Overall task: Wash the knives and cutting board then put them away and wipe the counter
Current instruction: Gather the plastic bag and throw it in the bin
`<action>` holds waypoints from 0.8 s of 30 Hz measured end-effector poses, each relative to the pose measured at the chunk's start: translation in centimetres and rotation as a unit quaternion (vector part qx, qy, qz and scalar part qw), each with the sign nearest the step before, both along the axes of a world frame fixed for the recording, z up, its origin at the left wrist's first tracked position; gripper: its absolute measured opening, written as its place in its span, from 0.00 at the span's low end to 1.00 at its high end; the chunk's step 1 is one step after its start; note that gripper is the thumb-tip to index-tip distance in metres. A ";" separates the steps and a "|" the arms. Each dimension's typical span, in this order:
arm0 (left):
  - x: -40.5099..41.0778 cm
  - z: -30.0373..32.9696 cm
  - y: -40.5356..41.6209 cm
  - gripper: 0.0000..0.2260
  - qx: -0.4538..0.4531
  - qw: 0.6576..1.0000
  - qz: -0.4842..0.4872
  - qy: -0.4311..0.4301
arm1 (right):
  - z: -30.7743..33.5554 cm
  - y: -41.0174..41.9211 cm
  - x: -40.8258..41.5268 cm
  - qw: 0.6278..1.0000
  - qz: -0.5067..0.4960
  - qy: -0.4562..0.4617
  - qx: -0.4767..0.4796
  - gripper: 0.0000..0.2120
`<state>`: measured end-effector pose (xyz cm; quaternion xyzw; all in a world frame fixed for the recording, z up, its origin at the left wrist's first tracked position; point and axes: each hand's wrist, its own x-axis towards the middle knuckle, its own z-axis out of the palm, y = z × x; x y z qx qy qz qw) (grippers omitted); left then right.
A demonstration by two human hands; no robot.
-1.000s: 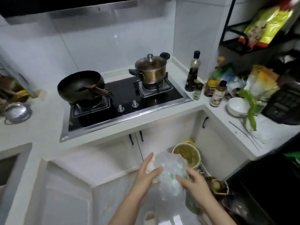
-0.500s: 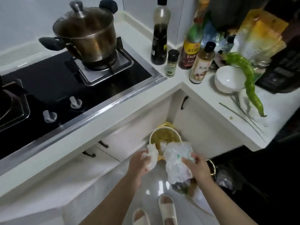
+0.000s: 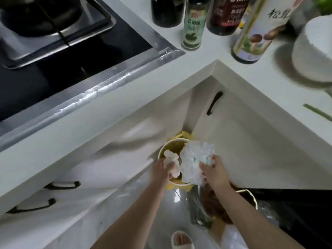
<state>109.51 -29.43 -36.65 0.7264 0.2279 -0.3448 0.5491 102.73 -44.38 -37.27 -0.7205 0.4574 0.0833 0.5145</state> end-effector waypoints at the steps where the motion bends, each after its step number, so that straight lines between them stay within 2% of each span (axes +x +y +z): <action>1: 0.5 -0.9 -0.6 0.18 -0.022 1.000 0.000 0.006 | -1.0 -0.3 0.7 1.000 0.002 -0.001 -0.006 0.20; 5: 2.0 -5.2 -2.0 0.25 -0.052 0.996 -0.050 0.052 | -5.5 -0.8 2.4 0.997 0.052 0.001 0.050 0.40; 7: 1.9 -7.2 -1.8 0.27 -0.024 0.994 -0.090 0.051 | -7.2 -0.7 2.6 0.993 0.088 0.019 0.082 0.42; 9: 1.3 -8.2 -1.3 0.24 -0.025 0.994 -0.092 0.047 | -9.1 -1.0 2.5 0.989 0.090 0.021 0.113 0.37; 12: 0.3 -8.2 -0.2 0.19 -0.003 0.995 -0.087 0.059 | -10.1 -0.9 1.6 0.985 0.152 0.068 0.052 0.24; 14: -0.3 -7.4 0.5 0.12 0.004 0.994 -0.090 0.059 | -9.3 -0.6 1.5 0.983 0.165 0.073 0.035 0.15; 16: -0.7 -5.6 1.1 0.08 0.006 0.994 -0.088 0.056 | -6.8 0.2 1.6 0.972 0.219 0.088 0.013 0.10; 19: -1.4 -1.8 2.3 0.09 0.027 0.994 -0.090 0.048 | -2.6 1.8 1.3 0.957 0.269 0.103 -0.018 0.08; 22: -2.5 2.8 3.9 0.16 0.054 0.993 -0.101 0.023 | 2.1 4.3 0.2 0.955 0.288 0.042 -0.054 0.08; 24: -3.4 5.9 5.3 0.06 0.077 0.991 -0.111 0.006 | 5.0 5.7 -0.8 0.942 0.326 0.024 -0.069 0.10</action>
